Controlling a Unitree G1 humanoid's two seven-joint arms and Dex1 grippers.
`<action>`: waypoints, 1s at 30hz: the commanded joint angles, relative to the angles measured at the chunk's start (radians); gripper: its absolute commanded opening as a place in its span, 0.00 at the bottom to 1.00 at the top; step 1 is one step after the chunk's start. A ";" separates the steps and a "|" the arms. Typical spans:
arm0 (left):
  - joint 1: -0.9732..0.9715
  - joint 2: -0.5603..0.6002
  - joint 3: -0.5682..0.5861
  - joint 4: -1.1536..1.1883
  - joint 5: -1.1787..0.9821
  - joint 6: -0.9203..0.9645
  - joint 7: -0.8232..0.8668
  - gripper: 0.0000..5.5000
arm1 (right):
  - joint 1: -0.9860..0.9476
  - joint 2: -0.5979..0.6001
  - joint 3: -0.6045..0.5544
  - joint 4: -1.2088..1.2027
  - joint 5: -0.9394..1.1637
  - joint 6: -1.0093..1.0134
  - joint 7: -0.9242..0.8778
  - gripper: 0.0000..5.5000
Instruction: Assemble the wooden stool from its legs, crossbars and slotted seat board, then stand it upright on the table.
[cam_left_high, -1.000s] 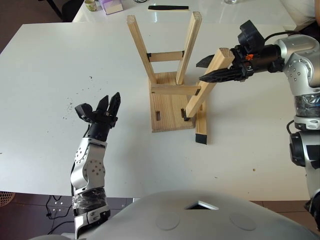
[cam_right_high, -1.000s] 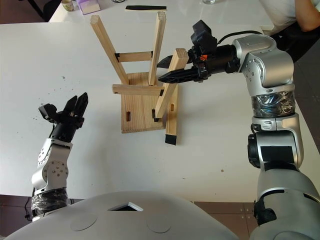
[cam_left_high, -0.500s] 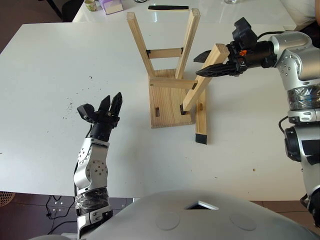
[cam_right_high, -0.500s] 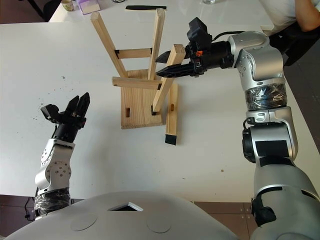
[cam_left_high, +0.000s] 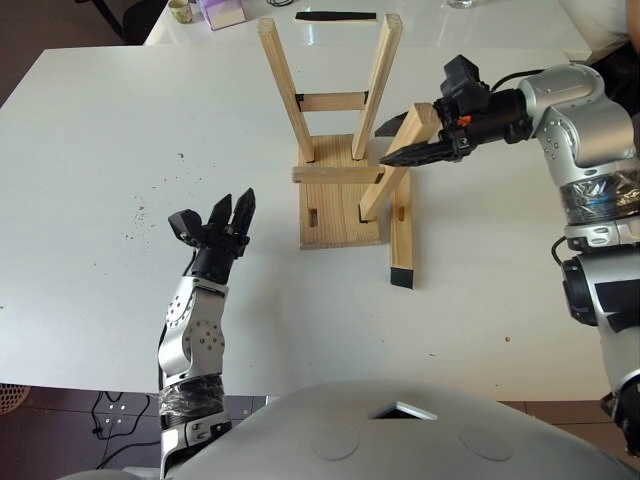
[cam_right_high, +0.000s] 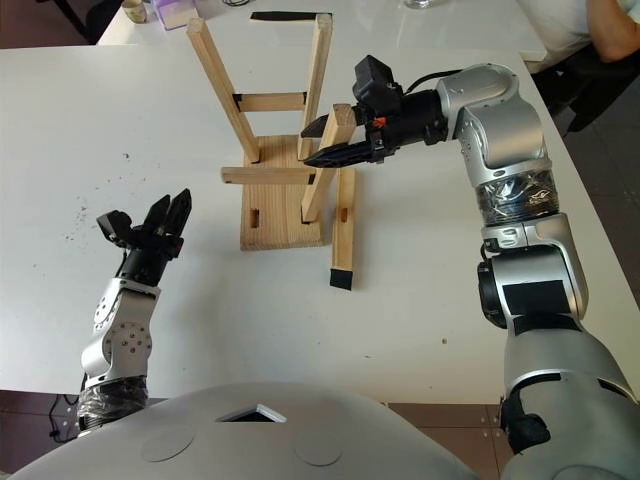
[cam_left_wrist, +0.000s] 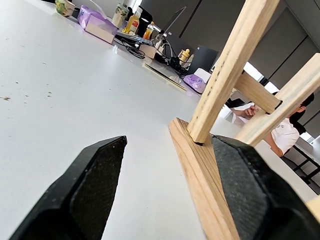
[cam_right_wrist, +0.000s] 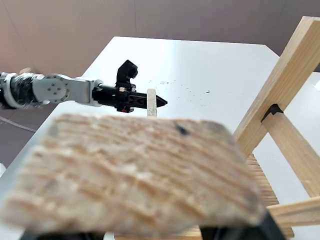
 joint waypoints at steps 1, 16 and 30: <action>0.001 -0.006 -0.019 0.011 0.024 -0.005 -0.001 0.57 | 0.148 -0.006 0.111 0.004 -0.114 0.060 -0.072 0.36; 0.002 -0.036 -0.063 0.011 0.056 -0.023 0.011 0.57 | 0.140 -0.018 0.186 -0.149 -0.140 0.139 -0.184 0.36; -0.006 -0.044 -0.049 0.043 0.053 -0.040 0.013 0.57 | 0.063 0.013 0.052 -0.051 -0.099 0.023 -0.218 0.51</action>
